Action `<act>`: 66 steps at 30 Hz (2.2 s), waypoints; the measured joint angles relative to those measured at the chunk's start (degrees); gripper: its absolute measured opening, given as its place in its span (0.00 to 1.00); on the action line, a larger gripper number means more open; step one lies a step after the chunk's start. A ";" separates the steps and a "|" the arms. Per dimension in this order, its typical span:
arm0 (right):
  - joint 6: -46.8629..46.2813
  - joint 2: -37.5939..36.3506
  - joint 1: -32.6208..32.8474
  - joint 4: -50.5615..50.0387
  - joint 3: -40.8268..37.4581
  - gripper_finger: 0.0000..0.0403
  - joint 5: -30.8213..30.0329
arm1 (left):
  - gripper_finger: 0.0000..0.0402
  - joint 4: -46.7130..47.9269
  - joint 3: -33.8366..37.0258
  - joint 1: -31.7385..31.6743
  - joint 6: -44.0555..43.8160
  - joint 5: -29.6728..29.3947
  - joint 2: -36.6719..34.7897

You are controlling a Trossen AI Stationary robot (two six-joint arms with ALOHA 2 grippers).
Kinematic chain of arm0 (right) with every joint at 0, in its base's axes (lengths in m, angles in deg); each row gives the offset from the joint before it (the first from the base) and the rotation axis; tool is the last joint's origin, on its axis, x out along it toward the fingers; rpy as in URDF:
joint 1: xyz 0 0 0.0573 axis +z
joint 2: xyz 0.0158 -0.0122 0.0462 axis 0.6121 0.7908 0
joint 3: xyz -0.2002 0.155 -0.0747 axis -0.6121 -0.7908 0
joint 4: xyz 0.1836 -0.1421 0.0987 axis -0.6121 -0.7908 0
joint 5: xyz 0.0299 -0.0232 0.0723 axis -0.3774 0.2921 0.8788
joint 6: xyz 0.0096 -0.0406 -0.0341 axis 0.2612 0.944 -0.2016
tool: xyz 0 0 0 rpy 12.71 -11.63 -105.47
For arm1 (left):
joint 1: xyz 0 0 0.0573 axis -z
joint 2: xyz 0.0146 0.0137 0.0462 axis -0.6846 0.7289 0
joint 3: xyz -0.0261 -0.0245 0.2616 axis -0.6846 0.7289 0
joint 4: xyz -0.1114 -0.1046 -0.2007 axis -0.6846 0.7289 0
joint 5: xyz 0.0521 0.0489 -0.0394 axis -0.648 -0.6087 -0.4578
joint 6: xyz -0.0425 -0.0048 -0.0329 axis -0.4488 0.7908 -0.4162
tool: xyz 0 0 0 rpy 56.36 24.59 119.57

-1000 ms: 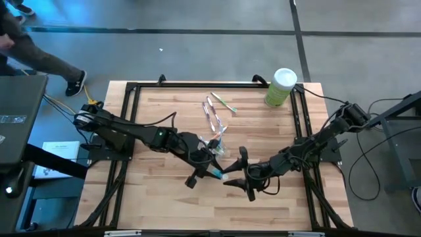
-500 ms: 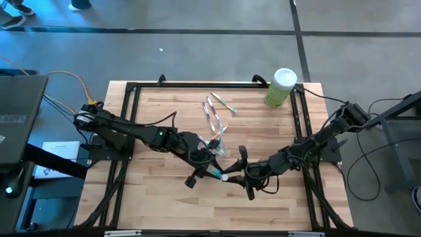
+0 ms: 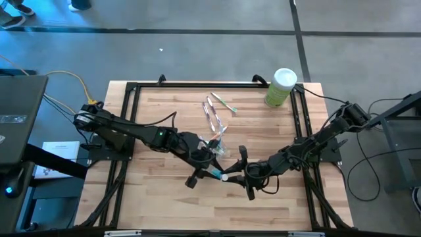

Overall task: Pick & Place toothbrushing station
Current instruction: Put the blue mouthwash into the transparent organizer

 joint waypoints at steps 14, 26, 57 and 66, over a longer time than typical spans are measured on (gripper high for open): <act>-9.14 0.07 0.20 -5.57 -0.01 0.21 0.11 | 0.56 0.11 -0.01 -0.61 -5.98 -4.66 -2.01; -14.38 8.31 -5.15 -2.79 -0.03 0.21 3.05 | 0.56 25.63 -0.03 -2.86 -9.92 -11.46 -14.14; -13.05 15.68 -17.20 9.84 0.05 0.21 4.67 | 0.56 -7.72 43.98 0.39 -16.93 -24.42 -35.76; -13.18 18.60 -17.62 9.73 0.72 0.21 -1.53 | 0.56 -9.80 46.32 0.39 -18.35 -24.43 -35.74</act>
